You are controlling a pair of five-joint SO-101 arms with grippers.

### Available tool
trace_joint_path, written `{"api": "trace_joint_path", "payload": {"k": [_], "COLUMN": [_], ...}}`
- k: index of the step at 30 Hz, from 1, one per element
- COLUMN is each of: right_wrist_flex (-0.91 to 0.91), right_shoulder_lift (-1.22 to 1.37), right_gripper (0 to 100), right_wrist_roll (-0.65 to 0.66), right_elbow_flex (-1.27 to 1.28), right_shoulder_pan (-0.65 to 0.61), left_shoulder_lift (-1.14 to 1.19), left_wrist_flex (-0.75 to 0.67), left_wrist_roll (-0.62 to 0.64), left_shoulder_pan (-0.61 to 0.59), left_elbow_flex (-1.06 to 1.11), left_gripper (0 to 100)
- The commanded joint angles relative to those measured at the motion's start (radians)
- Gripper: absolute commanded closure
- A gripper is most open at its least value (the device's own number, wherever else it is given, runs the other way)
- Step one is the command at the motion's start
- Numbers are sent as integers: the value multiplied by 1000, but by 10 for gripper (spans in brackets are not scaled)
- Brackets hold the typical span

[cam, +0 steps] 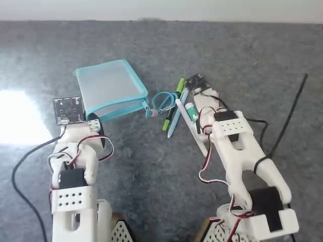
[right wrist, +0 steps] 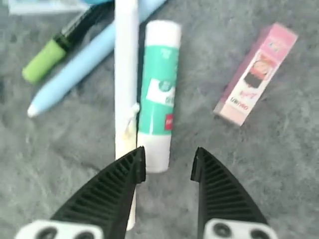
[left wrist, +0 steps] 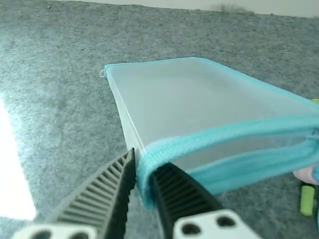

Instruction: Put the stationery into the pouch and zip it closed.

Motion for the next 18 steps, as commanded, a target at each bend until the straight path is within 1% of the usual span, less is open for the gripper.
{"api": "trace_joint_path", "payload": {"k": [1,5,9,15,18], "right_wrist_flex": [-19,-8,-15,-64,-25], "right_shoulder_lift": [1,4,22,156,206], "right_gripper": [836,836,836,836,836], "right_wrist_roll": [-71,-107,-117,-110,-115], "right_elbow_flex": [-75,-121,-121,-137,-184], "right_shoulder_pan": [-8,-44,-48,-48,-45], "left_shoulder_lift": [-2,-2,-2,-2,-2], "left_wrist_flex": [-29,-29,-29,-29,-29], "left_wrist_roll": [5,5,5,5,5], "left_shoulder_pan": [-2,-2,-2,-2,-2], "left_elbow_flex": [-10,-10,-10,-8,-8], "left_gripper": [988,988,988,988,988]}}
